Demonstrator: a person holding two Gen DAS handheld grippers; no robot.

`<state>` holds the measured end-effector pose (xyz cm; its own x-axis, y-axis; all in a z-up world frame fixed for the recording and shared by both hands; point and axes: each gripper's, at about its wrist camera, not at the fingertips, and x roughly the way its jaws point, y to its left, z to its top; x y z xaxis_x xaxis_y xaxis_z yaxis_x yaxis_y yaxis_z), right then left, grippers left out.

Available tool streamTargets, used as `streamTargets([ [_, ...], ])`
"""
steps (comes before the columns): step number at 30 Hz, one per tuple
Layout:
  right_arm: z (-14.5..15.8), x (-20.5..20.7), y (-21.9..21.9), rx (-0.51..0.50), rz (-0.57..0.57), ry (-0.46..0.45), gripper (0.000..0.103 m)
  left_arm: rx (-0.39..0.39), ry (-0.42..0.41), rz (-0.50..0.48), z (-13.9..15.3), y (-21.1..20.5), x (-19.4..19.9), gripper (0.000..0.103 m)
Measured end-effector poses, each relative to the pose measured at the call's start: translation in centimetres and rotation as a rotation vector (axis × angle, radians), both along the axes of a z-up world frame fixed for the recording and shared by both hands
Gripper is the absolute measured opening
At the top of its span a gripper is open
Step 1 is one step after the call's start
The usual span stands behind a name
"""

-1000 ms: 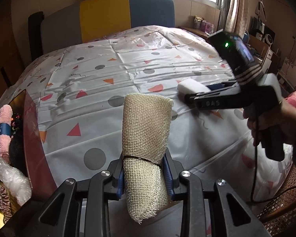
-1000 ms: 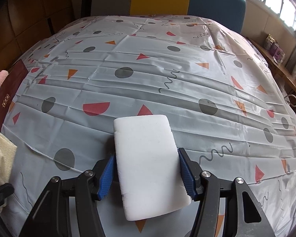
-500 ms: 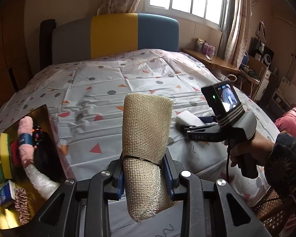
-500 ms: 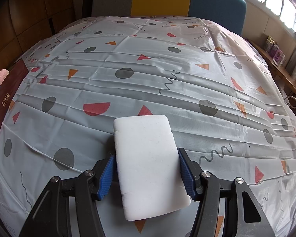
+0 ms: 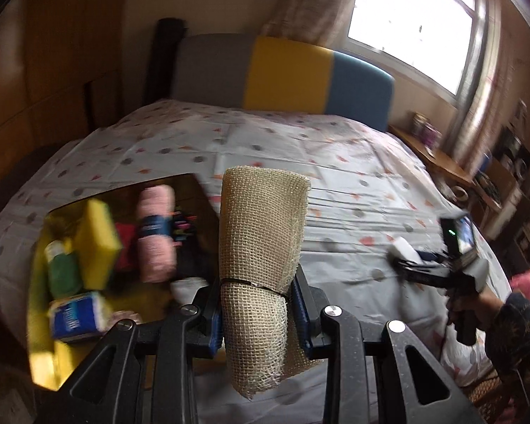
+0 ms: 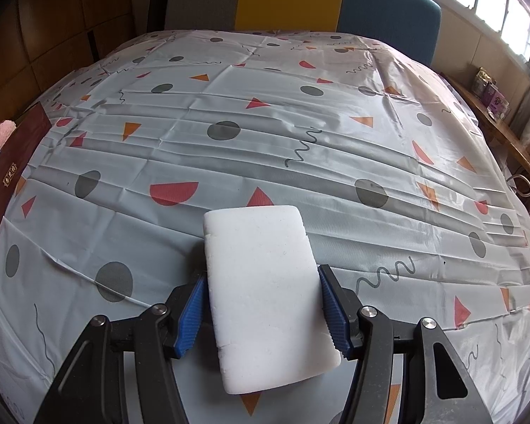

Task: Organize soft objects
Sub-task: 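Lower the beige mesh bundle into the gold tray and open the left tool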

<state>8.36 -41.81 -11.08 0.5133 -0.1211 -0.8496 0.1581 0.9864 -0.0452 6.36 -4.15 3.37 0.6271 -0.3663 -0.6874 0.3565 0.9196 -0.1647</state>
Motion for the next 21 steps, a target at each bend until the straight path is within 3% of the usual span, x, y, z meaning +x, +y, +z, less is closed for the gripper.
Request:
streamTargets([
  [5,0.1,0.0,0.0,-0.007,-0.001,0.003,0.06,-0.04,0.092,0.193,-1.9,7.9,2.4,0.031],
  [10,0.0,0.1,0.0,-0.009,-0.001,0.004,0.06,-0.12,0.193,0.293,-4.2,12.1,3.8,0.031],
  [17,0.0,0.1,0.0,-0.012,-0.003,0.004,0.06,-0.147,0.283,0.266,-7.4,10.9,4.7,0.032],
  [21,0.0,0.1,0.0,-0.011,-0.002,0.004,0.06,-0.09,0.359,0.271,-10.0,10.0,5.6,0.033],
])
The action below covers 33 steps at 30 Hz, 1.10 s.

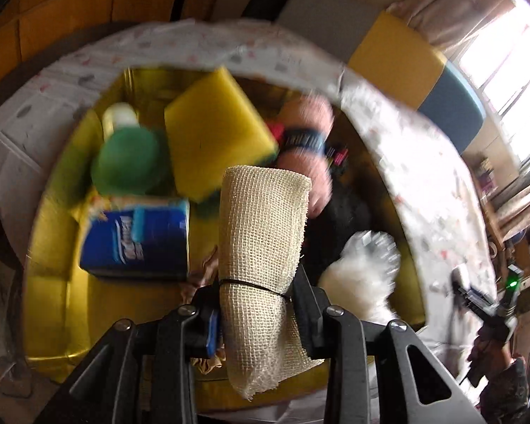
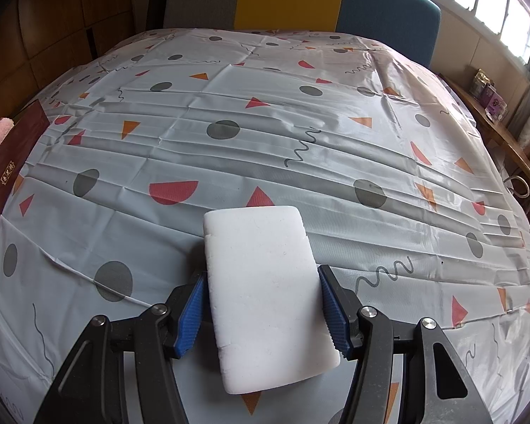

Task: Organize soft objects
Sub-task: 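Lower the beige mesh bundle into the gold tray and open the left tool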

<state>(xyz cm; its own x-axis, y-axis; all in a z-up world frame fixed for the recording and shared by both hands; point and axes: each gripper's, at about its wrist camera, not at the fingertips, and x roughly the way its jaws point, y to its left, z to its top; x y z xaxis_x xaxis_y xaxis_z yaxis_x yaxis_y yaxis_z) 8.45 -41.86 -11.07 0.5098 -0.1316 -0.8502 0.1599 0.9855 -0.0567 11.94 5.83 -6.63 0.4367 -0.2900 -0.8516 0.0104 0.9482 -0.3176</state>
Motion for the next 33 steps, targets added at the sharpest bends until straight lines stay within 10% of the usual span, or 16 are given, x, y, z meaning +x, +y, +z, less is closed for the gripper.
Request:
streamTargets([
  [23,0.3,0.2,0.6,-0.04,-0.037,0.05,0.057,0.163,-0.123,0.025,2.6,0.7,-3.0,0.048],
  [33,4.1,0.7,7.3,0.109,0.04,-0.024,0.057,0.221,-0.202,0.044,3.8,1.1,-4.1,0.048],
])
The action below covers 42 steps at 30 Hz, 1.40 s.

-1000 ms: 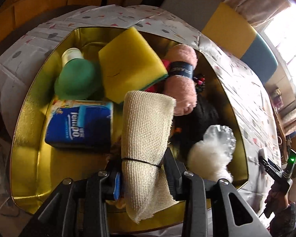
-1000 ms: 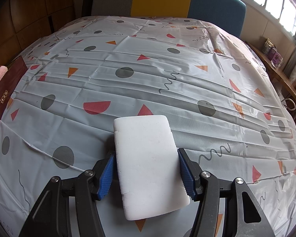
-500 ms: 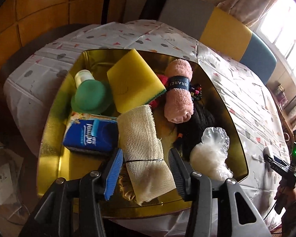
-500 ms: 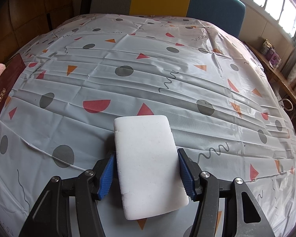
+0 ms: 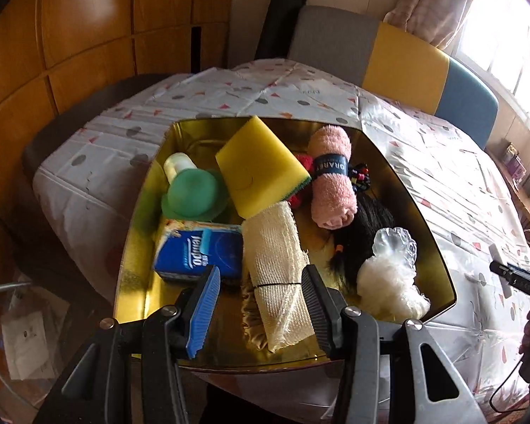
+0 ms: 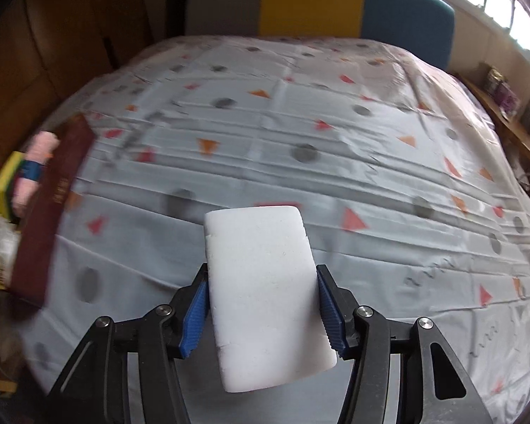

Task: Organize soft objects
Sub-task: 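Lower the beige mesh bundle into the gold tray and open the left tool, then lower the white eraser into the gold tray and open the right tool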

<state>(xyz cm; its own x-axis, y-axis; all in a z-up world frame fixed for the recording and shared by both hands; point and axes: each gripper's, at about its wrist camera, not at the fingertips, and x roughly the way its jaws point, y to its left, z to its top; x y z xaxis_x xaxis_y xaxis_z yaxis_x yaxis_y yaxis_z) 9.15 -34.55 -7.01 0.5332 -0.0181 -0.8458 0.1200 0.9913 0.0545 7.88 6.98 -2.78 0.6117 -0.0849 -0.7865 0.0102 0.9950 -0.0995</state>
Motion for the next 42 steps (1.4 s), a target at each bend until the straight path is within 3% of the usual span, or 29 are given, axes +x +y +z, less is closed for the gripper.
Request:
streamTargets([
  [13,7.6,2.6,20.0,0.193,0.324,-0.186,0.058,0.04,-0.082,0.049,1.6,1.0,-1.1,0.049],
  [17,7.3,3.9,24.3,0.191,0.365,-0.178,0.058,0.043,-0.097,0.08,1.7,1.8,-1.4,0.049],
  [21,5.0,5.4,27.3,0.139,0.384,-0.126,0.058,0.047,-0.103,0.104,1.8,2.7,-1.5,0.05],
  [31,0.1,6.7,28.8,0.011,0.375,-0.022,0.061,0.047,-0.091,0.15,1.1,4.1,-1.5,0.05],
  [35,-0.5,6.4,28.4,0.009,0.365,-0.02,0.062,0.047,-0.087,0.159,0.9,4.3,-1.5,0.051],
  [42,0.1,5.5,28.4,0.005,0.359,-0.061,0.075,0.068,-0.1,0.172,1.2,4.1,-1.8,0.058],
])
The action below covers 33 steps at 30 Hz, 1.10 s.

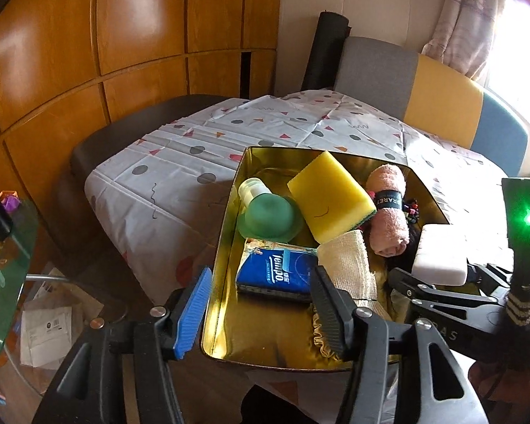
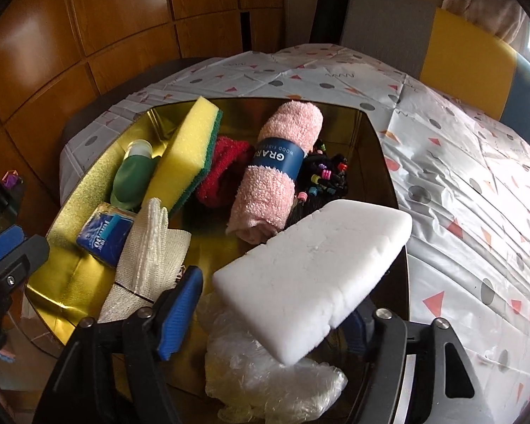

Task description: Organize soft objects

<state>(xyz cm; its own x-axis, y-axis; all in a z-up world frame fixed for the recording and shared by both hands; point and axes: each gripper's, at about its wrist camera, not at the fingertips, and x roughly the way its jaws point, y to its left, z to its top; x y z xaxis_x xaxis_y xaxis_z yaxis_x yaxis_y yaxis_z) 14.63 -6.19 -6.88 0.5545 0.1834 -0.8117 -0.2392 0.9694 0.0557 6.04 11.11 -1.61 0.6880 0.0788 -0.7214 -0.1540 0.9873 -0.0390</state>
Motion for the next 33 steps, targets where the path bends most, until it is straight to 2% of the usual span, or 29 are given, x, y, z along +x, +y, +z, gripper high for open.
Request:
streamTargets([
  [4,1.2,-1.0,-0.3,0.019,-0.019,-0.048,0.081,0.013,-0.024,0.009,0.4,-0.2,-0.3,0.061],
  [6,1.9,-1.6,-0.6,0.026,-0.029,-0.082,0.088,0.015,-0.039,0.006,0.7,-0.3,-0.6,0.063],
  [12,4.0,-4.0,-1.6,0.022,-0.079,-0.19,0.097,-0.008,-0.081,-0.006,1.8,-0.8,-1.5,0.068],
  [14,4.5,-4.6,-2.2,0.031,-0.107,-0.213,0.098,0.001,-0.087,0.003,2.0,-1.1,-1.8,0.071],
  [19,5.2,-6.2,-3.2,0.024,-0.147,-0.247,0.1,0.02,-0.083,0.029,2.2,-1.6,-2.2,0.072],
  [33,5.4,-7.9,-3.7,0.031,-0.148,-0.26,0.1,0.075,-0.11,0.078,2.7,-1.9,-3.6,0.072],
])
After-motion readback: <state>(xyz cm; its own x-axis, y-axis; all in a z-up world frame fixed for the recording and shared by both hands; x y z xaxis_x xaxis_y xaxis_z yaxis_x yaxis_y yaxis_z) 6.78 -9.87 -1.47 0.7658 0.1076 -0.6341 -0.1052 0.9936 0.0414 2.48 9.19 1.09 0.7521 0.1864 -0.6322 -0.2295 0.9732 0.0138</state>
